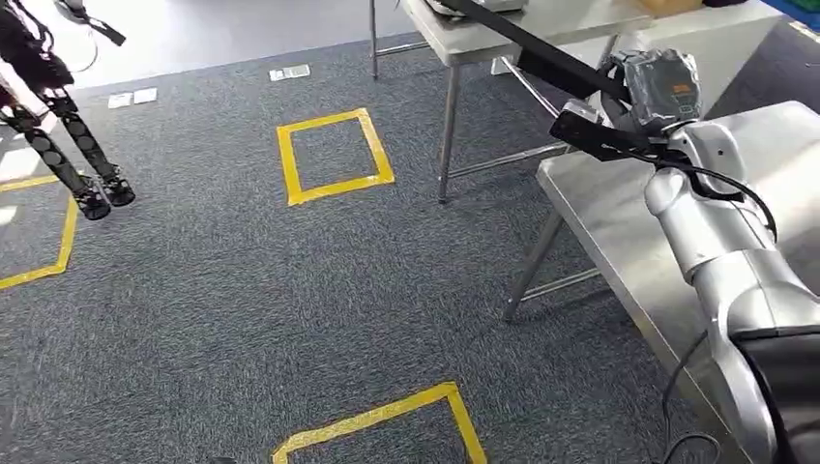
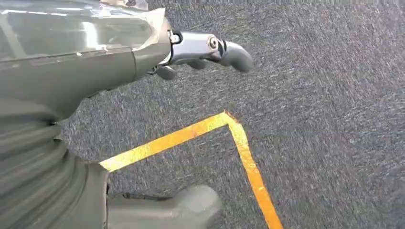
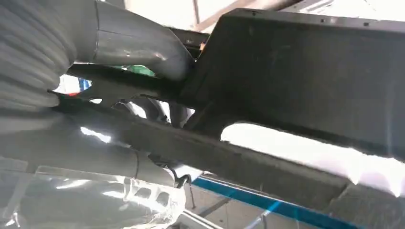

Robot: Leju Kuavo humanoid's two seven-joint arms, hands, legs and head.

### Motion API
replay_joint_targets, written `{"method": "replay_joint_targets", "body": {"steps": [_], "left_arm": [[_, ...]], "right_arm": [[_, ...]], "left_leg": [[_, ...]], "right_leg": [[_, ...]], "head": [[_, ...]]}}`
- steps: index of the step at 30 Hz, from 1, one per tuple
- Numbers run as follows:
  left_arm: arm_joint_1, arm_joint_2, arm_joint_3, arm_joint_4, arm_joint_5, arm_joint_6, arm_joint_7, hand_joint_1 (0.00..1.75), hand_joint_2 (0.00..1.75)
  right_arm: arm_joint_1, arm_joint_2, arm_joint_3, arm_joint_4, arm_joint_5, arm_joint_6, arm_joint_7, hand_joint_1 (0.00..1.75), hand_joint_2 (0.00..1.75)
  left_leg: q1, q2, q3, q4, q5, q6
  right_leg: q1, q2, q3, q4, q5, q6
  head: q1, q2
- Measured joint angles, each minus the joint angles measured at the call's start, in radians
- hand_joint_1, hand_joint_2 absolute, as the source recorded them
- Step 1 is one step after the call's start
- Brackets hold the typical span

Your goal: Take the parts from the cabinet and place them on the table.

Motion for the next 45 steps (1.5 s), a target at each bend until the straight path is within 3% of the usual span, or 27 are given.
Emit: {"method": "replay_joint_targets", "body": {"steps": [1, 2, 5, 6, 8, 9, 10, 11, 14, 15, 16, 17, 20, 22, 24, 25, 26, 28, 30, 32, 33, 36, 38, 40, 41, 43, 45], "left_arm": [[-0.001, 0.001, 0.0, 0.0, 0.0, 0.0, 0.0, 0.0, 1.75], [-0.001, 0.001, 0.0, 0.0, 0.0, 0.0, 0.0, 0.0, 1.75], [0.001, 0.001, 0.006, 0.0, 0.0, 0.0, 0.0, 0.0, 1.75], [0.001, 0.0, 0.008, 0.0, 0.0, 0.0, 0.0, 0.0, 1.75], [0.001, 0.0, 0.009, 0.0, 0.0, 0.0, 0.0, 0.0, 1.75], [0.001, -0.001, 0.009, 0.0, 0.0, 0.0, 0.0, 0.0, 1.75], [0.001, 0.001, 0.009, 0.0, 0.0, 0.0, 0.0, 0.0, 1.75], [0.001, 0.0, 0.009, 0.0, 0.0, 0.0, 0.0, 0.0, 1.75], [0.001, 0.0, 0.01, 0.0, 0.0, 0.0, 0.0, 0.0, 1.75], [-0.001, 0.0, 0.01, 0.0, 0.0, 0.0, 0.0, 0.0, 1.75], [-0.002, 0.0, 0.011, 0.0, 0.0, 0.0, 0.0, 0.0, 1.75], [-0.001, 0.0, 0.012, 0.0, 0.0, 0.0, 0.0, 0.0, 1.75], [0.008, 0.0, 0.015, 0.0, 0.0, 0.0, -0.001, 0.0, 1.75], [0.008, 0.0, 0.016, 0.001, 0.0, 0.0, -0.001, 0.0, 1.75], [0.008, 0.0, 0.016, 0.001, 0.0, 0.0, -0.001, 0.0, 1.75], [0.008, 0.001, 0.016, 0.001, 0.0, 0.0, -0.001, 0.0, 1.75], [0.01, 0.0, 0.017, 0.001, 0.0, 0.0, -0.001, 0.0, 1.75], [0.01, 0.001, 0.018, 0.001, -0.003, -0.001, -0.001, 0.0, 1.75], [0.008, 0.0, 0.019, 0.001, -0.003, -0.002, -0.002, 0.0, 1.75], [0.008, 0.0, 0.02, 0.001, -0.003, -0.003, -0.002, 0.0, 1.75], [0.008, 0.0, 0.021, 0.001, -0.003, -0.003, -0.002, 0.0, 1.75], [0.01, 0.0, 0.023, 0.001, -0.003, -0.005, -0.003, 0.0, 1.75], [0.01, 0.0, 0.023, 0.001, -0.003, -0.016, -0.003, 0.0, 1.75], [0.01, -0.001, 0.023, 0.001, -0.003, -0.018, -0.003, 0.0, 1.75], [0.009, 0.0, 0.023, 0.001, -0.003, -0.018, -0.004, 0.0, 1.75], [0.008, 0.001, 0.023, 0.001, -0.007, -0.018, -0.004, 0.0, 1.75], [0.009, 0.003, 0.023, 0.001, -0.008, -0.018, -0.004, 0.0, 1.75]], "right_arm": [[-0.003, -0.003, 0.0, 0.0, 0.0, 0.0, 0.0, 1.62, 1.75], [-0.007, 0.0, 0.002, 0.002, 0.001, 0.0, 0.0, 1.62, 1.75], [-0.003, 0.004, 0.005, 0.007, 0.002, 0.0, 0.0, 1.62, 1.75], [-0.001, 0.004, 0.006, 0.011, 0.002, 0.0, 0.0, 1.62, 1.75], [0.0, 0.004, 0.006, 0.012, 0.003, 0.0, 0.0, 1.62, 1.75], [-0.002, 0.005, 0.006, 0.012, 0.003, 0.0, 0.0, 1.62, 1.75], [-0.005, 0.006, 0.006, 0.012, 0.003, 0.0, 0.002, 1.62, 1.75], [-0.008, 0.012, 0.006, 0.013, 0.003, -0.001, 0.003, 1.62, 1.75], [-0.004, 0.006, 0.006, 0.018, 0.006, -0.001, 0.006, 1.62, 1.75], [-0.006, 0.006, 0.006, 0.018, 0.008, -0.002, 0.006, 1.62, 1.75], [-0.011, 0.007, 0.006, 0.018, 0.01, -0.002, 0.006, 1.62, 1.75], [-0.014, 0.009, 0.006, 0.019, 0.009, -0.003, 0.009, 1.62, 1.75], [-0.012, 0.019, 0.008, 0.024, 0.015, -0.003, 0.015, 1.62, 1.75], [-0.012, 0.018, 0.01, 0.028, 0.021, -0.005, 0.024, 1.62, 1.75], [-0.013, 0.016, 0.01, 0.032, 0.026, -0.01, 0.027, 1.62, 1.75], [-0.014, 0.016, 0.01, 0.033, 0.029, -0.012, 0.03, 1.62, 1.75], [-0.017, 0.013, 0.01, 0.036, 0.03, -0.015, 0.035, 1.62, 1.75], [-0.018, 0.004, 0.01, 0.042, 0.032, -0.016, 0.039, 1.62, 1.75], [-0.017, -0.005, 0.01, 0.049, 0.032, -0.016, 0.044, 1.62, 1.75], [-0.018, -0.02, 0.007, 0.057, 0.032, -0.017, 0.048, 1.62, 1.75], [-0.02, -0.02, 0.007, 0.059, 0.032, -0.017, 0.05, 1.62, 1.75], [-0.01, -0.019, 0.008, 0.07, 0.032, -0.017, 0.053, 1.62, 1.75], [-0.007, -0.022, 0.008, 0.079, 0.034, -0.017, 0.058, 1.62, 1.75], [-0.01, -0.026, 0.007, 0.083, 0.041, -0.016, 0.069, 1.62, 1.75], [-0.011, -0.03, 0.007, 0.087, 0.045, -0.015, 0.081, 1.62, 1.75], [-0.008, -0.041, 0.006, 0.098, 0.051, -0.011, 0.1, 1.62, 1.75], [-0.001, -0.046, 0.003, 0.111, 0.051, -0.011, 0.116, 1.62, 1.75]], "left_leg": [[-0.005, 0.01, 0.004, -0.006, 0.004, 0.004], [-0.006, 0.024, 0.003, -0.007, 0.005, 0.009], [-0.007, 0.069, -0.001, -0.006, 0.004, 0.008], [-0.006, 0.084, -0.001, -0.006, 0.004, 0.008], [-0.005, 0.112, -0.001, -0.005, 0.0, 0.002], [-0.004, 0.125, 0.0, -0.003, -0.003, -0.002], [-0.011, 0.135, 0.003, 0.0, -0.008, -0.01], [-0.018, 0.146, 0.001, 0.005, -0.014, -0.019], [-0.019, 0.187, 0.018, 0.002, -0.021, -0.029], [-0.009, 0.174, 0.015, 0.006, -0.03, -0.041], [-0.002, 0.111, 0.008, 0.033, -0.051, -0.045], [-0.001, 0.072, -0.016, 0.09, -0.09, -0.045], [-0.001, 0.035, -0.128, 0.324, -0.185, -0.048], [0.0, 0.035, -0.128, 0.303, -0.143, -0.046], [0.008, 0.016, -0.056, 0.146, -0.051, -0.043], [0.017, -0.04, -0.019, 0.065, -0.019, -0.043], [0.022, -0.082, -0.011, 0.033, -0.028, -0.046], [0.009, -0.052, -0.019, 0.039, -0.024, -0.04], [0.005, -0.032, -0.013, 0.022, -0.009, -0.017], [0.006, -0.016, -0.009, 0.007, 0.006, 0.002], [0.004, -0.009, -0.011, 0.007, 0.007, 0.003], [0.001, 0.018, -0.015, 0.007, 0.007, 0.002], [0.002, 0.029, -0.015, 0.007, 0.007, 0.002], [0.002, 0.035, -0.013, 0.008, 0.005, -0.004], [-0.004, 0.037, -0.017, 0.009, 0.003, -0.012], [-0.007, 0.036, -0.02, 0.008, 0.005, -0.022], [-0.004, 0.035, -0.024, 0.012, 0.01, 0.001]], "right_leg": [[0.003, -0.072, -0.017, 0.03, -0.02, -0.001], [0.003, -0.108, -0.048, 0.096, -0.055, -0.003], [-0.006, -0.128, -0.145, 0.305, -0.121, 0.006], [-0.011, -0.132, -0.141, 0.302, -0.115, 0.015], [-0.022, -0.151, -0.063, 0.162, -0.065, 0.037], [-0.024, -0.178, -0.01, 0.066, -0.037, 0.046], [-0.022, -0.247, 0.025, -0.002, -0.028, 0.045], [-0.005, -0.253, 0.034, -0.002, -0.023, 0.037], [-0.002, -0.199, 0.027, 0.0, -0.023, 0.018], [-0.027, -0.185, 0.033, -0.004, -0.018, 0.006], [-0.024, -0.17, 0.032, -0.004, -0.018, 0.003], [-0.024, -0.162, 0.032, -0.004, -0.015, -0.013], [-0.015, -0.114, 0.03, -0.004, -0.013, -0.022], [-0.014, -0.083, 0.03, -0.001, -0.013, -0.022], [-0.015, -0.055, 0.03, 0.004, -0.012, -0.021], [-0.016, -0.043, 0.026, 0.007, -0.012, -0.019], [-0.005, -0.032, 0.017, 0.018, -0.011, -0.014], [-0.017, -0.013, 0.007, 0.009, -0.002, 0.003], [-0.008, 0.01, -0.003, -0.003, 0.009, 0.025], [-0.01, -0.091, -0.035, 0.063, -0.033, 0.014], [-0.01, -0.115, -0.069, 0.136, -0.066, 0.011], [-0.011, -0.129, -0.14, 0.316, -0.126, 0.018], [-0.015, -0.133, -0.078, 0.224, -0.092, 0.034], [-0.023, -0.143, 0.034, 0.031, -0.037, 0.047], [-0.015, -0.145, 0.056, 0.0, -0.045, 0.039], [-0.01, -0.14, 0.05, -0.005, -0.037, 0.026], [-0.019, -0.14, 0.051, -0.007, -0.032, 0.027]], "head": [[0.002, 0.0], [0.008, 0.0], [0.011, 0.0], [0.011, 0.0], [0.011, 0.0], [0.01, 0.0], [0.013, 0.0], [0.013, 0.0], [0.006, 0.0], [0.005, 0.0], [0.0, 0.0], [-0.001, 0.0], [-0.004, 0.0], [-0.004, 0.0], [-0.004, 0.0], [-0.003, 0.0], [-0.003, 0.0], [0.0, 0.0], [-0.002, 0.0], [0.008, 0.0], [0.008, 0.0], [0.008, 0.0], [0.009, 0.0], [0.008, 0.0], [0.009, 0.0], [0.006, 0.0], [0.005, 0.0]]}}
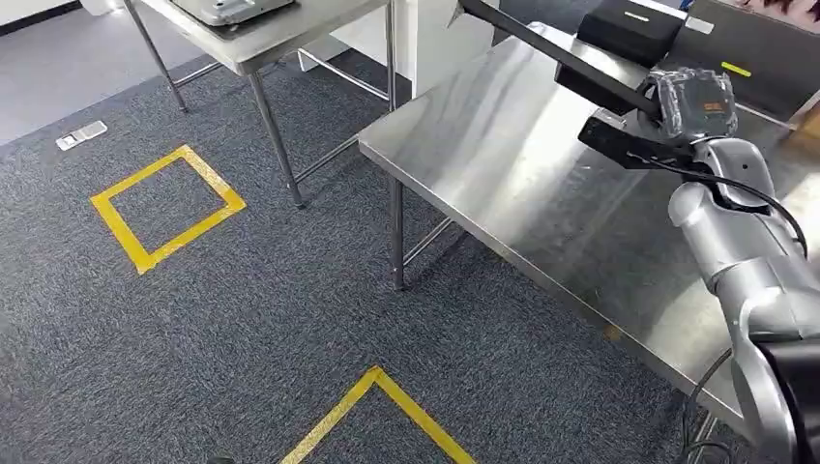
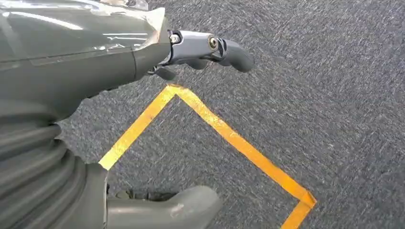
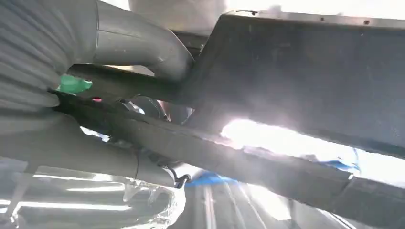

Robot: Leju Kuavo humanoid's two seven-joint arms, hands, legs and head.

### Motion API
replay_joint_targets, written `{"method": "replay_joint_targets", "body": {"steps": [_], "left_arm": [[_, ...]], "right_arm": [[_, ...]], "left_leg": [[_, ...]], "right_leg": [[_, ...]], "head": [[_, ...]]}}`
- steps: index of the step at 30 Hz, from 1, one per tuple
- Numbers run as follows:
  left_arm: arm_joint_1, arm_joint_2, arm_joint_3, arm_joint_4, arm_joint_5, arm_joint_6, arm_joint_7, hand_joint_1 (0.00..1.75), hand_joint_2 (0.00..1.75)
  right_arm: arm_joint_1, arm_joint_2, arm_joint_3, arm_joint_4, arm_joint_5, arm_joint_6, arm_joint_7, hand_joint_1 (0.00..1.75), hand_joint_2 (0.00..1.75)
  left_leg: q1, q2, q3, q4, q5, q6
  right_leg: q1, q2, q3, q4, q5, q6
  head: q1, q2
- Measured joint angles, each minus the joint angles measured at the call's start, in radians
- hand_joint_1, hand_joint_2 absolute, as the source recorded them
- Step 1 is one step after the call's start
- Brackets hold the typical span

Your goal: Take the parts from the cabinet and place them on the table.

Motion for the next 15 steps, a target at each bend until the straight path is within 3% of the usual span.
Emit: {"method": "replay_joint_targets", "body": {"steps": [6, 10, 15], "left_arm": [[0.0, 0.0, 0.0, 0.0, -0.013, 0.0, 0.0, 0.0, 1.75], [0.0, 0.0, 0.001, 0.0, -0.014, 0.0, 0.0, 0.0, 1.75], [-0.002, 0.0, 0.001, 0.0, -0.023, -0.003, 0.0, 0.0, 1.75]], "right_arm": [[0.001, -0.033, -0.003, 0.041, 0.051, 0.006, 0.106, 1.62, 1.75], [0.001, -0.042, -0.005, 0.061, 0.073, 0.024, 0.177, 1.62, 1.75], [0.001, -0.049, -0.011, 0.081, 0.088, 0.059, 0.23, 1.62, 1.75]], "left_leg": [[0.004, 0.003, 0.002, -0.004, 0.001, -0.003], [0.005, 0.003, 0.0, -0.005, 0.002, -0.031], [-0.001, 0.002, -0.002, -0.004, 0.002, -0.032]], "right_leg": [[0.009, 0.003, -0.004, 0.006, -0.002, -0.004], [0.011, 0.003, -0.01, 0.012, -0.003, -0.005], [0.013, 0.003, -0.014, 0.013, -0.001, -0.008]], "head": [[0.0, 0.0], [0.0, 0.0], [0.0, 0.0]]}}
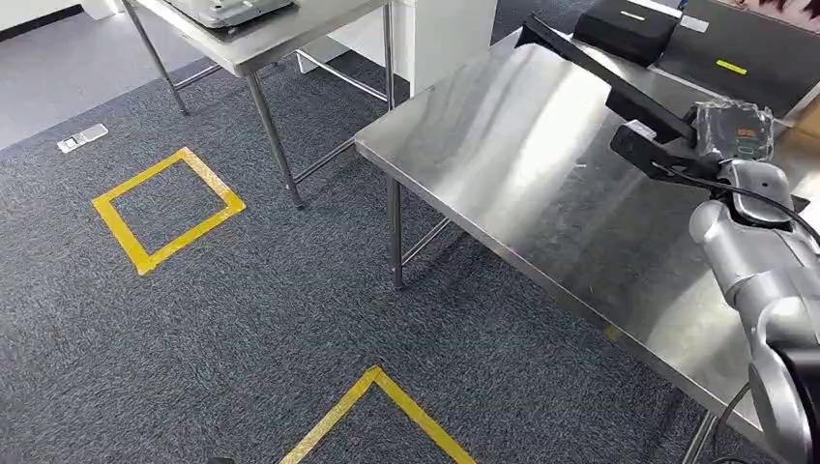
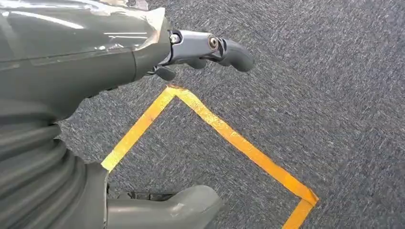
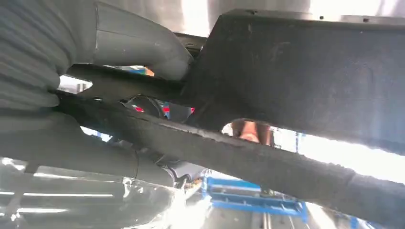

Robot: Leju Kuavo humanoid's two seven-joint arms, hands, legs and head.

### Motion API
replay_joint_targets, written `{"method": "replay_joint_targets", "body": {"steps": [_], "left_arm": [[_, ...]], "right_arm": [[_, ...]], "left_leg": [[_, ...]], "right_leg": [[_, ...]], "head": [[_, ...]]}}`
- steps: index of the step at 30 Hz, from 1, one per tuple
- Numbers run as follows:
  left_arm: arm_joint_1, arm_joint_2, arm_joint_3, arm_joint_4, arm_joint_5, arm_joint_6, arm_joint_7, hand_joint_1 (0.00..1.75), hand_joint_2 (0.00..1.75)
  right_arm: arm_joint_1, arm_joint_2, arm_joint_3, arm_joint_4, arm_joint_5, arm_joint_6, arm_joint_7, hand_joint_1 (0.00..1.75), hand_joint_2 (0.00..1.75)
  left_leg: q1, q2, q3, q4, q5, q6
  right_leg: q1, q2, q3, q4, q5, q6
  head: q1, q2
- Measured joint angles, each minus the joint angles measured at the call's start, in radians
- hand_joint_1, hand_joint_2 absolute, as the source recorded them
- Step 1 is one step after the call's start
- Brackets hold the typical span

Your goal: Take the parts from the cabinet and place them on the table.

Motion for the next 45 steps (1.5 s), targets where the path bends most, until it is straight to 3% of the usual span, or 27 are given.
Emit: {"method": "replay_joint_targets", "body": {"steps": [9, 14, 45], "left_arm": [[-0.006, 0.0, 0.0, 0.0, -0.01, -0.002, 0.0, 0.0, 1.75], [-0.007, 0.0, 0.0, 0.0, -0.013, 0.001, 0.0, 0.0, 1.75], [-0.007, -0.002, 0.015, -0.001, -0.022, 0.011, -0.001, 0.0, 1.75]], "right_arm": [[-0.001, -0.005, -0.003, 0.027, 0.035, 0.057, 0.042, 1.62, 1.75], [0.0, -0.001, -0.003, 0.037, 0.064, 0.1, 0.103, 1.62, 1.75], [0.001, -0.002, -0.016, 0.044, 0.124, 0.058, 0.11, 1.62, 1.75]], "left_leg": [[-0.006, -0.001, -0.008, 0.008, 0.001, 0.002], [-0.007, -0.001, -0.012, 0.012, 0.001, 0.003], [-0.008, -0.001, -0.013, 0.012, 0.0, 0.003]], "right_leg": [[0.003, 0.0, -0.002, 0.002, 0.0, 0.001], [0.003, -0.001, -0.003, 0.002, 0.0, 0.001], [0.003, -0.002, -0.003, 0.001, 0.001, 0.001]], "head": [[0.0, 0.0], [0.0, 0.0], [0.0, 0.0]]}}
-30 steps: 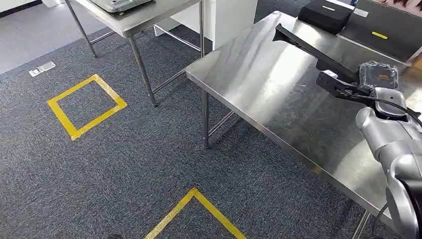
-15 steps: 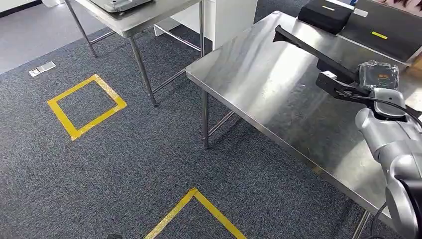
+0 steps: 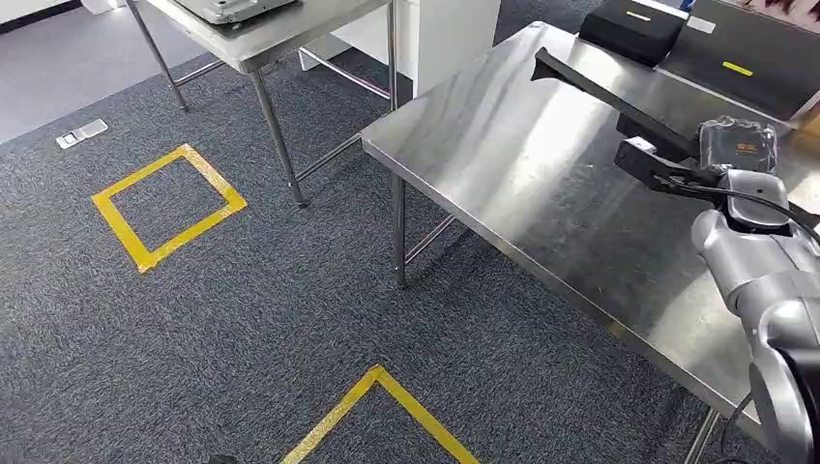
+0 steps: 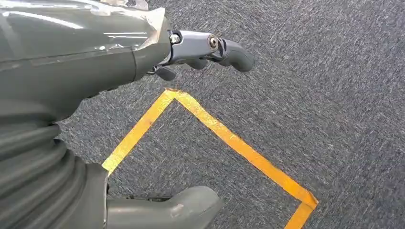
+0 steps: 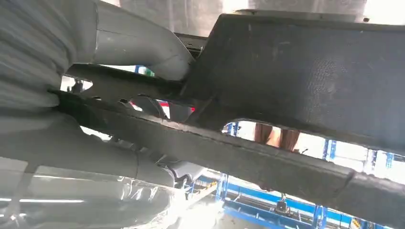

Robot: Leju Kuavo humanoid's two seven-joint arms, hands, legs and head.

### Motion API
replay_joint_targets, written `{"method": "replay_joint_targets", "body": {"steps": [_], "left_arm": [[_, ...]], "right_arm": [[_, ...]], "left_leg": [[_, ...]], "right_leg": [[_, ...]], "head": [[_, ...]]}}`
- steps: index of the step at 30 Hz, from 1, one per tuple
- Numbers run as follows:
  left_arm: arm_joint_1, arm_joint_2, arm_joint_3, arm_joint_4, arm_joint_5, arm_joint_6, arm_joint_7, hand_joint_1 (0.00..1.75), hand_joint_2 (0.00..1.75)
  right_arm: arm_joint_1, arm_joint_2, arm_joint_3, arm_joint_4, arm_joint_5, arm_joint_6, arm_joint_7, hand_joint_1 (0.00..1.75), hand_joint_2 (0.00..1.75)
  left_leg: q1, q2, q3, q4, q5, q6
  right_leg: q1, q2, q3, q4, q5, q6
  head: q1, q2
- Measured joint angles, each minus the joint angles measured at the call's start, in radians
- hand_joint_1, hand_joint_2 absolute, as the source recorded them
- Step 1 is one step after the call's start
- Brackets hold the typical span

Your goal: Take the parts from the cabinet and place them on the table.

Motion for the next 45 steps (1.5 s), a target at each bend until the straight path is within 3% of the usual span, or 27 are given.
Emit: {"method": "replay_joint_targets", "body": {"steps": [16, 17, 22, 23, 40, 45], "left_arm": [[0.0, -0.001, 0.0, 0.0, 0.0, 0.002, 0.0, 0.0, 1.75], [0.0, -0.001, 0.0, 0.0, 0.0, 0.002, 0.0, 0.0, 1.75], [0.0, 0.0, 0.0, -0.002, 0.014, -0.01, 0.0, 0.0, 1.75], [0.0, 0.0, 0.0, -0.002, 0.014, -0.008, 0.0, 0.0, 0.0], [0.0, 0.0, 0.0, -0.002, 0.018, -0.01, 0.0, 0.0, 0.0], [0.001, 0.0, 0.0, -0.002, 0.023, -0.01, 0.0, 0.0, 0.0]], "right_arm": [[0.0, -0.005, -0.025, 0.004, -0.01, 0.01, 0.014, 1.62, 1.75], [0.001, -0.006, -0.027, 0.005, -0.01, 0.01, 0.014, 0.0, 1.75], [0.0, -0.01, -0.045, 0.006, -0.002, 0.01, 0.014, 0.0, 1.75], [0.001, -0.01, -0.048, 0.007, 0.002, 0.01, 0.014, 0.0, 1.75], [0.008, -0.014, -0.077, 0.008, 0.017, 0.01, 0.009, 0.0, 1.75], [0.006, -0.019, -0.082, 0.008, 0.025, 0.041, 0.019, 0.0, 1.75]], "left_leg": [[0.0, 0.0, 0.0, 0.0, 0.0, 0.0], [0.0, 0.0, 0.0, 0.0, 0.0, 0.0], [0.0, 0.0, 0.0, 0.0, 0.0, 0.0], [0.0, 0.0, 0.0, 0.0, 0.0, 0.0], [0.0, 0.0, 0.0, 0.0, 0.0, 0.0], [0.0, 0.0, 0.0, 0.0, 0.0, 0.0]], "right_leg": [[0.0, 0.0, 0.0, 0.0, 0.0, 0.0], [0.0, 0.0, 0.0, 0.0, 0.0, 0.0], [0.0, 0.0, 0.0, 0.0, 0.0, 0.0], [0.0, 0.0, 0.0, 0.0, 0.0, 0.0], [0.0, 0.0, 0.0, 0.0, 0.0, 0.0], [0.0, 0.0, 0.0, 0.0, 0.0, 0.0]], "head": [[0.0, 0.0], [0.0, 0.0], [0.0, 0.0], [0.0, 0.0], [0.0, 0.0], [0.0, 0.0]]}}
